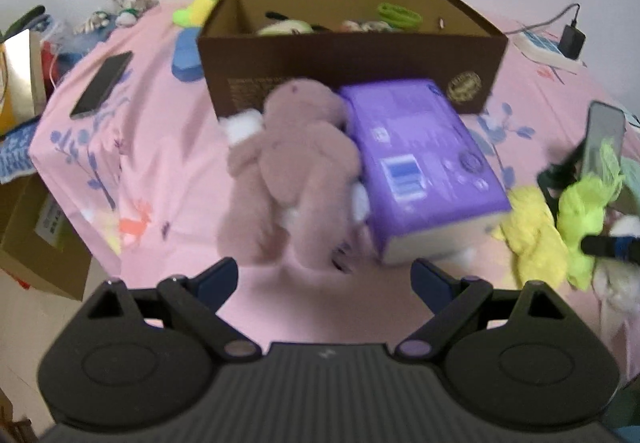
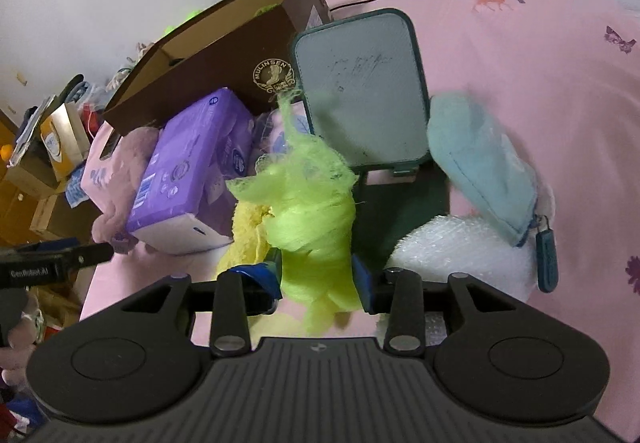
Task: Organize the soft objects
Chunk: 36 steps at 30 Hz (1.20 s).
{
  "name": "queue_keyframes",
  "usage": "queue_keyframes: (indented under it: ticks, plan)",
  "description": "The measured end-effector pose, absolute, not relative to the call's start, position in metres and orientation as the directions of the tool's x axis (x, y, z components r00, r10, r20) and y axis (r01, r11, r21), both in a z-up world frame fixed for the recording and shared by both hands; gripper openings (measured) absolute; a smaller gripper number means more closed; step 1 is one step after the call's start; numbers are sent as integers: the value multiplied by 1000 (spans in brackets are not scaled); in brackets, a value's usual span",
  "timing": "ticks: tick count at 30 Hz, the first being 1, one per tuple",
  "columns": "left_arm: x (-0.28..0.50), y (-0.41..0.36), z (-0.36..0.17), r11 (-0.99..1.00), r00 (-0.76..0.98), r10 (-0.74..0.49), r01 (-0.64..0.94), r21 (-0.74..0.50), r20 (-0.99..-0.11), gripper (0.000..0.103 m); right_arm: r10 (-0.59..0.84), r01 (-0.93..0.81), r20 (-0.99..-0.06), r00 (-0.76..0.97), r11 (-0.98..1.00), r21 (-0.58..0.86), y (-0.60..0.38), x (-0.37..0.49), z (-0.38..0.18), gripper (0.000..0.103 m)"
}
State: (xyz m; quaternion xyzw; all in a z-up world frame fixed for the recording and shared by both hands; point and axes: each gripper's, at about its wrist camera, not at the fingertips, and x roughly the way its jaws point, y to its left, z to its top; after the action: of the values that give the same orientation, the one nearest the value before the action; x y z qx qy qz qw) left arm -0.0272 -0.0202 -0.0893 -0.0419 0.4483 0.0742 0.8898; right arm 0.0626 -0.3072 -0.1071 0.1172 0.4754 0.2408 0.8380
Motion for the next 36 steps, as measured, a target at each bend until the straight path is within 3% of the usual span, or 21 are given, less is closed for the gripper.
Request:
queue_keyframes:
  ticks: [9, 16, 23, 24, 25, 32, 34, 35, 36]
  plan:
    - [5, 24, -87, 985, 648, 27, -146, -90, -761, 92, 499, -299, -747, 440, 865, 402, -300, 67, -108, 27]
    - [29, 61, -113, 954, 593, -106, -164, -249, -798, 92, 487, -288, -750, 448, 873, 394, -298, 70, -110, 28]
    - [34, 62, -125, 948, 588, -144, -148, -281, -796, 90, 467, -268, -758, 455, 884, 384, -294, 73, -110, 30]
    - [33, 61, -122, 950, 590, -151, -136, -282, -793, 79, 465, -266, -759, 455, 885, 383, -293, 73, -110, 30]
    - [33, 59, -120, 952, 590, -161, -120, -283, -791, 75, 463, -263, -760, 456, 886, 382, -292, 73, -110, 31]
    - [24, 49, -115, 967, 605, -125, -102, -232, -786, 64, 451, -238, -766, 458, 892, 383, -291, 73, -110, 32]
    - [19, 48, -111, 968, 626, -111, -108, -227, -772, 55, 447, -234, -768, 459, 894, 381, -290, 73, -111, 33]
    - [17, 46, -108, 971, 635, -99, -107, -214, -766, 43, 445, -233, -768, 460, 896, 379, -289, 73, -110, 33]
    - [17, 44, -105, 975, 637, -83, -108, -196, -766, 10, 442, -232, -769, 461, 897, 376, -289, 73, -111, 33]
